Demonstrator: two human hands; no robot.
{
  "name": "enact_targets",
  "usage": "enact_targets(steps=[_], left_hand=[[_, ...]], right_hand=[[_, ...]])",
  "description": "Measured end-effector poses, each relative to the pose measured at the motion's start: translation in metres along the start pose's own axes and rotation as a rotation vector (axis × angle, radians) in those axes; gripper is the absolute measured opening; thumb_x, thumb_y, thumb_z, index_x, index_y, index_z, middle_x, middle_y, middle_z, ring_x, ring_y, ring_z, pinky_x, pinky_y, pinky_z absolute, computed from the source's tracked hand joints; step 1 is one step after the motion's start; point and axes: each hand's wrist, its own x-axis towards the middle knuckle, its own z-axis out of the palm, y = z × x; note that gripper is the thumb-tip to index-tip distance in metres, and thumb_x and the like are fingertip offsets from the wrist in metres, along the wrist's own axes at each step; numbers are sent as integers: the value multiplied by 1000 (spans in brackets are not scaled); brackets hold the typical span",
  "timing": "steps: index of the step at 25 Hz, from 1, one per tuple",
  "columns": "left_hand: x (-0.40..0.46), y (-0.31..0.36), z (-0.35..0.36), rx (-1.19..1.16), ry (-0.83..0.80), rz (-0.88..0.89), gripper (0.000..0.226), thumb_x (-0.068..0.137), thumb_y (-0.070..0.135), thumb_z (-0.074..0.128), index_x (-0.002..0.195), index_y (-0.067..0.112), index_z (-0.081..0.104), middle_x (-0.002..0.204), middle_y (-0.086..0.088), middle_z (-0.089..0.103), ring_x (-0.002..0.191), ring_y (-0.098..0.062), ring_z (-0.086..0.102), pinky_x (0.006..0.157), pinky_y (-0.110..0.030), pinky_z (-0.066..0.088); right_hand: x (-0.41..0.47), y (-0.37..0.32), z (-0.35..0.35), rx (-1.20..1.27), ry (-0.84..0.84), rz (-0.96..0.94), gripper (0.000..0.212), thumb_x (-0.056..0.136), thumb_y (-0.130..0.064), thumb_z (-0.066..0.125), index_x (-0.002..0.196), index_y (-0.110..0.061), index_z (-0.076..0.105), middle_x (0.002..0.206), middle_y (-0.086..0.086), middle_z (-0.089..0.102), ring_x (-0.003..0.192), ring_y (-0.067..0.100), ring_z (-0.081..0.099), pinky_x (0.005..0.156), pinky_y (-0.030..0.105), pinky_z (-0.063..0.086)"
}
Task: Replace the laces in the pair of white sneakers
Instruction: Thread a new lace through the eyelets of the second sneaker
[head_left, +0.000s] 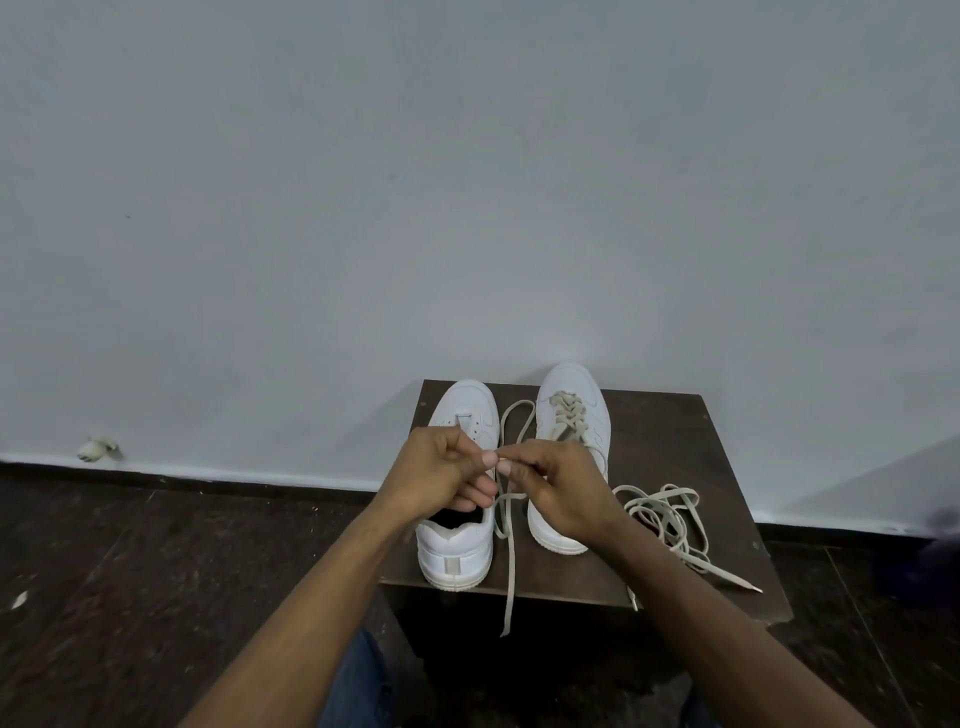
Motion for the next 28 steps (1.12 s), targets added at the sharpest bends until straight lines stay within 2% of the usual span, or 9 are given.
enact_targets(steps=[3,5,7,10,13,16,19,23,28], left_hand=[[10,-14,1,31,27,42,12,94,14,61,86,7,67,71,-9,73,59,-17,69,53,-27,53],[26,-19,-2,230,223,134,13,94,21,62,85,17,70,70,3,72,63,-12,67,58,-27,51],[48,-21,-8,464,361,170,11,91,28,63,85,25,71,79,13,70,75,-8,65,67,-28,51],[89,-28,-19,682,249,46,10,88,27,62,87,28,72,103,11,68,93,-10,62,79,-32,52],[109,-40,-19,651,170,35,17,86,18,63,93,23,77,96,5,72,90,-14,64,77,-26,50],[108,-47,-13,518,213,68,16,86,13,67,98,15,78,86,8,67,87,-8,58,80,-22,44],[108,-54,-11,454,261,93,17,83,15,73,99,15,78,86,9,67,90,-12,62,88,-30,51],[105,-52,-7,476,292,121,18,83,13,71,99,15,77,76,24,46,87,-12,56,87,-29,47],[103,-50,-8,481,284,101,17,83,12,69,98,17,77,75,22,45,87,-16,58,84,-29,49]], right_hand=[[6,6,0,-58,46,67,20,90,-28,57,94,-22,76,67,-9,67,64,9,61,61,34,51],[20,14,0,-62,119,195,15,90,-21,62,88,-20,76,55,-11,60,53,6,55,57,31,48],[39,22,0,-49,135,319,16,91,-19,62,85,-20,76,45,-13,54,44,3,49,54,25,42],[71,34,5,-127,95,346,20,91,-21,57,81,-21,74,45,-16,53,46,3,50,55,24,44],[95,44,19,-317,-19,308,23,92,-24,50,86,-22,73,72,-9,69,68,14,63,67,33,54],[98,58,28,-445,-123,330,27,92,-27,46,97,-23,73,95,-3,72,84,23,66,72,37,55],[92,66,27,-460,-145,307,25,90,-26,48,95,-22,73,93,-2,72,83,24,65,72,38,55],[89,66,26,-452,-130,248,21,88,-26,53,88,-23,74,93,-6,72,84,20,65,72,36,54],[93,63,29,-531,-152,234,24,90,-30,49,92,-24,72,92,-5,72,82,22,65,68,33,51]])
